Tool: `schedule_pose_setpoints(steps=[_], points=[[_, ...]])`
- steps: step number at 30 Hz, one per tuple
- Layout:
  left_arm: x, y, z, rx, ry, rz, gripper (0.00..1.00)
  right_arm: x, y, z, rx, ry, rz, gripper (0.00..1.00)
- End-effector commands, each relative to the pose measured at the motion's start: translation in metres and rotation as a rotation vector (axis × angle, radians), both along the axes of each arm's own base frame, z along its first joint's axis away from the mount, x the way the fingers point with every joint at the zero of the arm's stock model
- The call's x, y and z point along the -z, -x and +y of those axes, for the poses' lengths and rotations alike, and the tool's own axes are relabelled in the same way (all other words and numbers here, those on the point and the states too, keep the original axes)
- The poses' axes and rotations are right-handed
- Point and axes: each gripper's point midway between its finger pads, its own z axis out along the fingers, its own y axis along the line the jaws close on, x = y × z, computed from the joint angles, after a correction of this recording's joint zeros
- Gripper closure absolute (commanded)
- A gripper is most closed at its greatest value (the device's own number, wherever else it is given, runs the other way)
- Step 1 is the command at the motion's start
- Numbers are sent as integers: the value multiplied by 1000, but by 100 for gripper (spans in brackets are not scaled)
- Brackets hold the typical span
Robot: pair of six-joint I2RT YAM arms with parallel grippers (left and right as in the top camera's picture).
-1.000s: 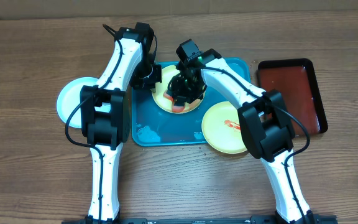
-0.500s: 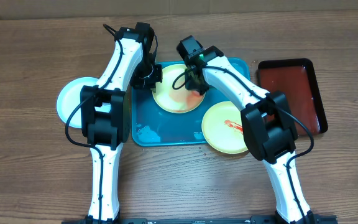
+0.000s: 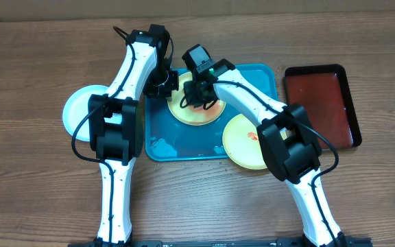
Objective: Clean dirty plates on tray and stack at the side
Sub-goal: 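Scrub the yellow plate with the sponge while left gripper holds it, then lift the sponge back to the right above the red tray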
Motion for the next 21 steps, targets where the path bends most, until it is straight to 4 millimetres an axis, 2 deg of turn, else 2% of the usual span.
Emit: schedule_pose_setpoints(steps=[1, 5, 8, 10, 16, 18, 21], points=[[10, -4, 2, 2, -34, -14, 96, 17, 50, 24, -103, -89, 195, 96], [10, -5, 3, 0, -34, -14, 96, -3, 47, 13, -48, -129, 230, 96], [9, -4, 5, -4, -36, -8, 96, -31, 37, 1, -7, -152, 201, 96], [9, -3, 7, -7, -36, -6, 96, -56, 30, -9, 11, -165, 160, 96], [4, -3, 7, -6, -35, -9, 96, -149, 13, -49, 83, -190, -26, 96], [-5, -4, 6, 0, -32, -26, 96, -182, 13, -66, 111, -207, -82, 96], [-24, -6, 5, 20, -24, -64, 96, -218, 16, -94, 157, -221, -139, 96]])
